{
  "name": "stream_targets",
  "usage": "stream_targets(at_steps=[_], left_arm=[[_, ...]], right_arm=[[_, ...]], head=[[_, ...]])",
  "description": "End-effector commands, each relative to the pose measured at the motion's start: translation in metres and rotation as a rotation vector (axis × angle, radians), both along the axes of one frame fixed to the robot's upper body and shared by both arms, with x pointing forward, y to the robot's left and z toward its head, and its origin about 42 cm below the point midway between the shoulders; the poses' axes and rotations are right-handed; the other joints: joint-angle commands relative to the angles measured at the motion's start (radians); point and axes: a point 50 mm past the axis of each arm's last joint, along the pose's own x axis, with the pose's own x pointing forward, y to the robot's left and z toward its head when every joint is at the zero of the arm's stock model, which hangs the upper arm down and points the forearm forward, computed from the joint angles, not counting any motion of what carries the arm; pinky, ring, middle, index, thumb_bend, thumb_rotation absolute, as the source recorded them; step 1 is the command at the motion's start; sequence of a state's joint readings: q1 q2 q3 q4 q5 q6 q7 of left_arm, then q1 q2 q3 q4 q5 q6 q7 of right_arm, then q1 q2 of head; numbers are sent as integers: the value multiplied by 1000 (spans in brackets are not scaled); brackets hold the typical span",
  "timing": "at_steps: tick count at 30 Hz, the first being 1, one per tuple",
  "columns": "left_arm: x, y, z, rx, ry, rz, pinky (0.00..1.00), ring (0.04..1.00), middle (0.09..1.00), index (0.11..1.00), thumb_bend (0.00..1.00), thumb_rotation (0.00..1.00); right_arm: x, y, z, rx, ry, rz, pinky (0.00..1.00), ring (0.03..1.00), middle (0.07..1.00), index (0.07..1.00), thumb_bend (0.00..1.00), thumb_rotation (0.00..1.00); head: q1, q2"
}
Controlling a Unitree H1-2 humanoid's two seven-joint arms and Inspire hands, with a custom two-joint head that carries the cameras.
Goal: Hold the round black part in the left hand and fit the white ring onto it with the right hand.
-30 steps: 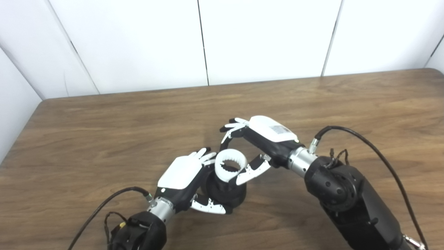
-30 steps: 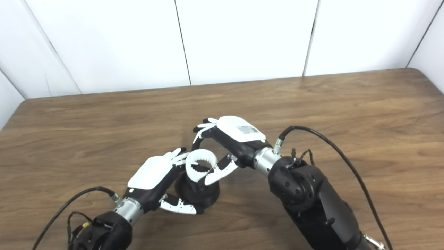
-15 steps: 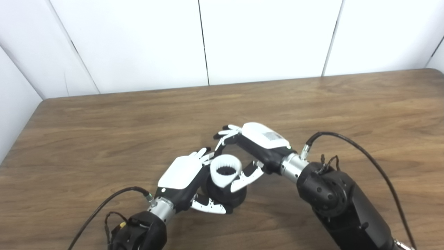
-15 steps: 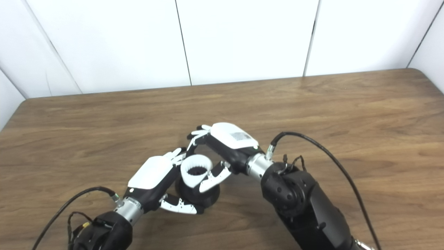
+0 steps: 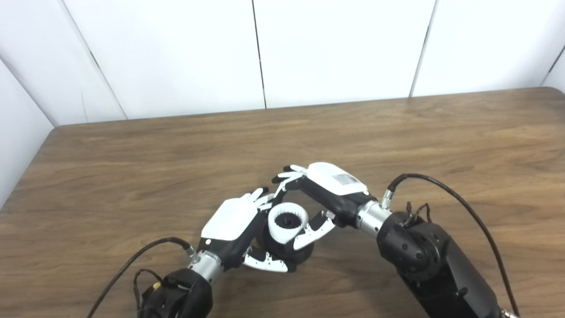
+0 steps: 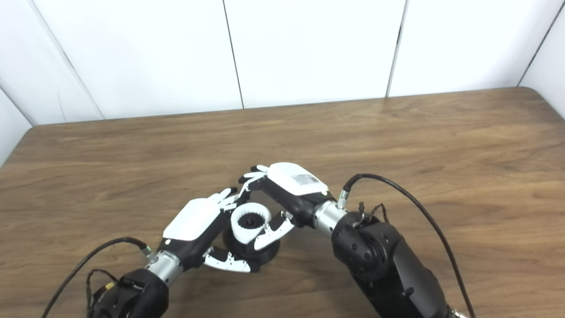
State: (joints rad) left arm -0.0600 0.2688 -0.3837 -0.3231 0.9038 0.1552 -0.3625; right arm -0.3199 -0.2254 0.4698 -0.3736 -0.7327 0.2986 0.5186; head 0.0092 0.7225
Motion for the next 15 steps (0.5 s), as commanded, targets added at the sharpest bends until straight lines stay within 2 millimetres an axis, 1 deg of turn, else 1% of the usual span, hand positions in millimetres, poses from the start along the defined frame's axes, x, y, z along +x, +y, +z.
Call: stream_targets(at_steps=[1,7,15], left_arm=[[3,2,2,44,-3,0,951,986,924,702,758,405],[4,3,3,37,0,3,958,989,927,687,757,398],[3,3,6,50,3,8,966,990,927,684,755,406]], right_arm=[[-1,3,14,24,-67,30,880,961,872,600,755,262],[-3,2,12,7,-55,33,891,961,875,611,750,284],[-7,-2,5,1,-28,41,884,958,872,664,778,311]], head=[[1,1],[-3,8],[-2,16]])
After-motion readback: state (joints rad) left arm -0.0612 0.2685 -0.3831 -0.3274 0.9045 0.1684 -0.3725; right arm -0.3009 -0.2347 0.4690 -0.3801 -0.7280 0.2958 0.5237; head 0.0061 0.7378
